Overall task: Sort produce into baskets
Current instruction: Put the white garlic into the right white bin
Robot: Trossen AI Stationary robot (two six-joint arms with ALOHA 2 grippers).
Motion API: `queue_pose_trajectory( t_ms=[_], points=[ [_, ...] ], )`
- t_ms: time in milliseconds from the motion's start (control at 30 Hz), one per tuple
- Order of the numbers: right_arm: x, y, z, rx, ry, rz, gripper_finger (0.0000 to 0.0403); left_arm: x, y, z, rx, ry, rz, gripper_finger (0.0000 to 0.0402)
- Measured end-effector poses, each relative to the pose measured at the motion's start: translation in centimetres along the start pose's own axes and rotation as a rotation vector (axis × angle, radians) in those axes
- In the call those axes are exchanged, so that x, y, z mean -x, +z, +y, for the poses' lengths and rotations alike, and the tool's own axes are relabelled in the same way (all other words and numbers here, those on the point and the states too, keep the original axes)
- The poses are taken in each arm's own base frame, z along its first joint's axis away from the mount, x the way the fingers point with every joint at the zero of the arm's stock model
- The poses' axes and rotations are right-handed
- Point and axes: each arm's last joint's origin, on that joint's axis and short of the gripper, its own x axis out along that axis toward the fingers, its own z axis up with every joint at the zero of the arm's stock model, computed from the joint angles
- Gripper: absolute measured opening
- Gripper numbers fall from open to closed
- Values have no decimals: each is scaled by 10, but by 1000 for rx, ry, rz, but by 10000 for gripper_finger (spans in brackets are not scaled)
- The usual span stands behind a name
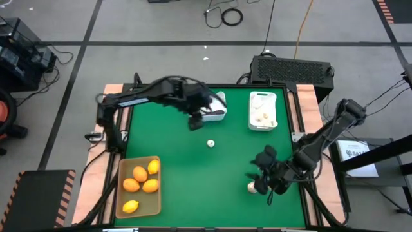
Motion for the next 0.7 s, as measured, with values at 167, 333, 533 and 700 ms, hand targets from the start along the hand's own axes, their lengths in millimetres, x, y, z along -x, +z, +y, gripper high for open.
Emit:
queue_pose_trajectory(
  t_ms=[167, 333, 533, 700],
  points=[
    [-12, -3, 14, 69, 190, 184, 265, 39, -31, -3, -24, 130, 61, 251],
    [-23, -10, 19, 202, 197, 235, 265, 55, -65, -2, 14, 233, 62, 251],
    [-37, -18, 21, 318, 234, 344, 265, 53, -117, -3, 98, 254, 61, 251],
    [-47, -27, 22, 393, 224, 409, 265, 37, -156, -9, 168, 232, 24, 251]
  ],
)
